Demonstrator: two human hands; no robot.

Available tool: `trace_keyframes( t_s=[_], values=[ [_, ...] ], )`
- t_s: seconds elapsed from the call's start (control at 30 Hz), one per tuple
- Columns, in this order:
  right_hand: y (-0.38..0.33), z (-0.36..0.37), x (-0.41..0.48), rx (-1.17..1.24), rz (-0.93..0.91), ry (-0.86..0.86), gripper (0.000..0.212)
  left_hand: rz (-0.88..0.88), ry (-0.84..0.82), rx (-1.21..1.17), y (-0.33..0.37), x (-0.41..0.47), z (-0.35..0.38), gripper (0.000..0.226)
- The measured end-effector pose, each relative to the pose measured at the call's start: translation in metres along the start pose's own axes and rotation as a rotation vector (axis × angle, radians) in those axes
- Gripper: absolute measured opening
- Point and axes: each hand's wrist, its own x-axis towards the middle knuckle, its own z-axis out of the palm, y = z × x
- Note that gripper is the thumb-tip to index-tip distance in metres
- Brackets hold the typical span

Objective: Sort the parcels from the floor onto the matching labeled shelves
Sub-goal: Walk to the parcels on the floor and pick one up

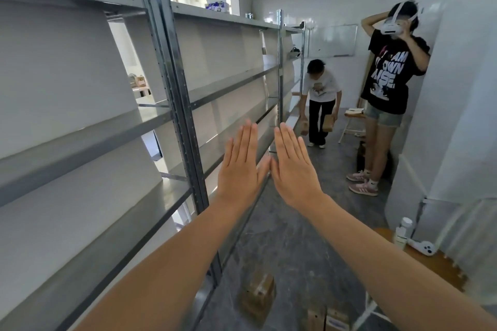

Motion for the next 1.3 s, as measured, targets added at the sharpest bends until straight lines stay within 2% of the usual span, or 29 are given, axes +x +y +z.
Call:
trace_keyframes(
  t_s=[0.27, 0.8, 1.0, 1.3],
  values=[
    [-0.007, 0.072, 0.048, -0.029, 0.129, -0.057, 0.068, 0.014, -0.040, -0.051, -0.086, 0.035, 0.052, 0.072],
    [-0.022, 0.196, 0.126, -0.119, 0.169, -0.151, 0.061, 0.053, -0.140, -0.121, -0.189, 0.079, 0.162, 0.073],
    [-0.007, 0.232, 0.138, -0.062, 0.171, -0.182, 0.066, 0.055, -0.192, -0.132, -0.195, 0.091, 0.198, 0.074],
    [0.059, 0.277, 0.167, -0.009, 0.160, -0.238, 0.071, 0.007, -0.226, -0.133, -0.165, 0.133, 0.258, 0.073]
  ],
)
